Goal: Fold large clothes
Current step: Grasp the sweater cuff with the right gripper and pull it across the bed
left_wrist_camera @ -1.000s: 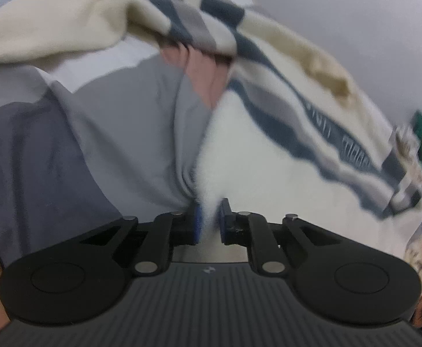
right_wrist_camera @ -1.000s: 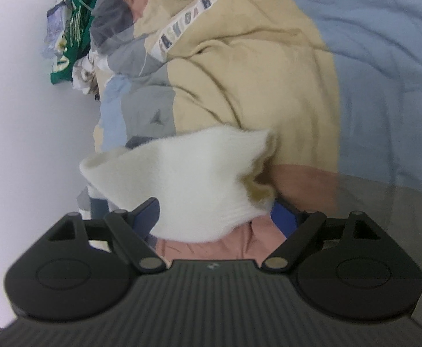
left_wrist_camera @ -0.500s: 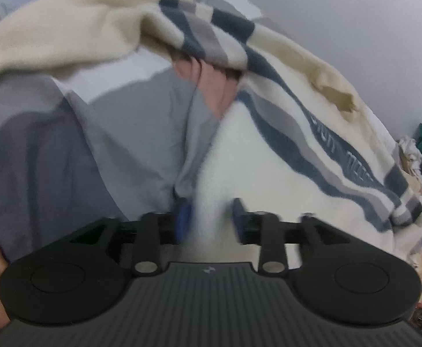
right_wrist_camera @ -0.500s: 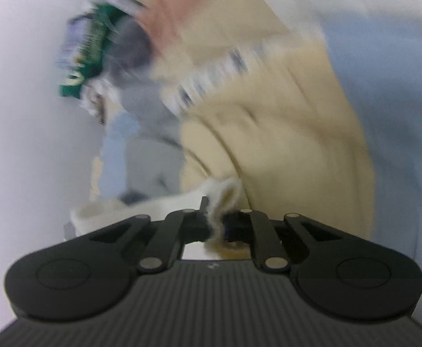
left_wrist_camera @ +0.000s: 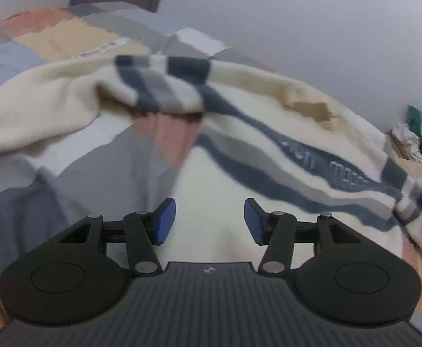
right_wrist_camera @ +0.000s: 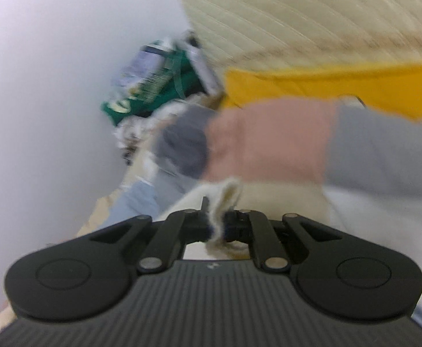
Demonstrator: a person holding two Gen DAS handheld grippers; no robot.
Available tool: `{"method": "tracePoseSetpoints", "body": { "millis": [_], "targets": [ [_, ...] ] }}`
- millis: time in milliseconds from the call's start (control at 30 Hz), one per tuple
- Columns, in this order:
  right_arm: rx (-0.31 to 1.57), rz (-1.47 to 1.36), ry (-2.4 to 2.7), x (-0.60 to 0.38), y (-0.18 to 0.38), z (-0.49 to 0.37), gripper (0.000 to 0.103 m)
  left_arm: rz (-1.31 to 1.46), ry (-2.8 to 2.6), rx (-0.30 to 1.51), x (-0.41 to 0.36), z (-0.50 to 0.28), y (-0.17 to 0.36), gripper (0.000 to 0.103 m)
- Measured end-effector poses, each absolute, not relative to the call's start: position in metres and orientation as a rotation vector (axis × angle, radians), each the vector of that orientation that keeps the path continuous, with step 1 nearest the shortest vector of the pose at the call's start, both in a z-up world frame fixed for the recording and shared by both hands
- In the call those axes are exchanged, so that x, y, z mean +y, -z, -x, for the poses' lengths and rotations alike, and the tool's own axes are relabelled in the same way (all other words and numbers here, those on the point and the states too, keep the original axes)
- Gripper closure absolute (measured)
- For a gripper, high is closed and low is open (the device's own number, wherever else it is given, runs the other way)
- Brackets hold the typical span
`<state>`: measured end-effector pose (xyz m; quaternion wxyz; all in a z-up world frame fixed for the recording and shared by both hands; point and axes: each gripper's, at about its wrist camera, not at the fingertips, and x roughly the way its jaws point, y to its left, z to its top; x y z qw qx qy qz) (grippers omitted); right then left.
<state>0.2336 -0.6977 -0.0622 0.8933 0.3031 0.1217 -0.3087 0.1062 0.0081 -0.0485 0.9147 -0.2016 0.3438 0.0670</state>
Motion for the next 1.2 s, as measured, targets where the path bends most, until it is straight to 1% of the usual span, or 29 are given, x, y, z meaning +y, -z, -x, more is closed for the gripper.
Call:
{"method": "tracePoseSetpoints", "body": {
  "millis": [100,267,333,467,567,767,1000,1200],
  "targets": [
    [0.217,-0.550,0.570,-0.675,0.026,-0.242,0.094,0.386,-0.081,0.699,0.001,-0.109,0.050,0.044],
    [0.138,-0.424,0.413,-0.612,-0.031,-0.250,0.094,0.363,-0.032,0.842,-0.007,-0.113,0.074,0.044],
    [0.111,-0.391,0.342,-0.585,-0.050,-0.250,0.094,0.370,-0.034,0.867,-0.006,-0.115,0.082,0.044],
    [0.078,-0.334,0.190,-0.522,-0.081,-0.253,0.094,0.367,-0.044,0.853,-0.005,-0.110,0.082,0.044],
    [0.060,-0.239,0.066,-0.464,-0.096,-0.253,0.094,0.403,-0.054,0.828,0.001,-0.104,0.080,0.044],
    [0.113,-0.169,-0.181,-0.360,-0.085,-0.251,0.094,0.494,-0.083,0.799,0.020,-0.100,0.075,0.044],
    [0.245,-0.116,-0.447,-0.252,-0.043,-0.245,0.094,0.569,-0.138,0.713,0.048,-0.095,0.059,0.044],
    [0.409,-0.099,-0.613,-0.177,0.008,-0.246,0.094,0.634,-0.227,0.604,0.091,-0.088,0.041,0.044]
  ]
}}
